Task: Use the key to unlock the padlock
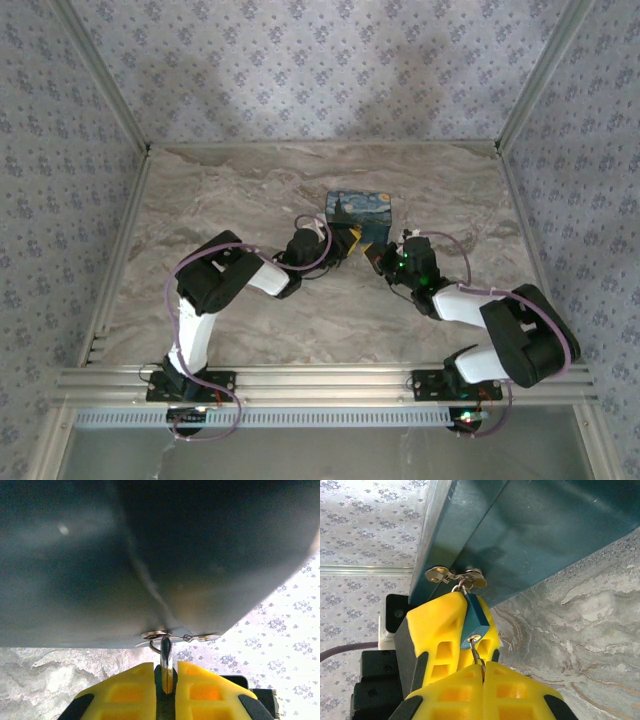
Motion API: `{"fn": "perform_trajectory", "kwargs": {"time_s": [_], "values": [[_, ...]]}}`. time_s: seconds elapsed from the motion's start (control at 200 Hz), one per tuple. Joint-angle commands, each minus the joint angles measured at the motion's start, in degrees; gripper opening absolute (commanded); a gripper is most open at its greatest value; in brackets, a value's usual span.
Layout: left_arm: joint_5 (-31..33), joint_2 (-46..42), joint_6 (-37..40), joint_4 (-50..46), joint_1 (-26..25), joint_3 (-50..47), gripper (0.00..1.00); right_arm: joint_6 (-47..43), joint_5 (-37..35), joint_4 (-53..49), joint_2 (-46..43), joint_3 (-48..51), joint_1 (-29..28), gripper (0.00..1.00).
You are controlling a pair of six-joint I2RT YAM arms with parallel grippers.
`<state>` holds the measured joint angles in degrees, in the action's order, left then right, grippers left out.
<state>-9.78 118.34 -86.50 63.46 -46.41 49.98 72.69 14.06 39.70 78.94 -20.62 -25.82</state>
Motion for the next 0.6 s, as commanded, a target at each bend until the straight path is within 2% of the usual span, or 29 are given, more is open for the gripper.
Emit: {"fn": "perform_trajectory", "kwargs": {"time_s": [0.0, 0.595], "values": [[-0.60, 0.38, -0.07, 4.30, -0.51, -0.23, 0.07, 0.62, -1.56, 1.84, -0.04, -1.28, -0.28, 0.00], [-0.50, 0.38, -0.33, 4.80, -0.61, -0.14, 0.07, 0.54, -3.96, 1.46, -0.89, -0.56, -0.60, 0.00]]}}
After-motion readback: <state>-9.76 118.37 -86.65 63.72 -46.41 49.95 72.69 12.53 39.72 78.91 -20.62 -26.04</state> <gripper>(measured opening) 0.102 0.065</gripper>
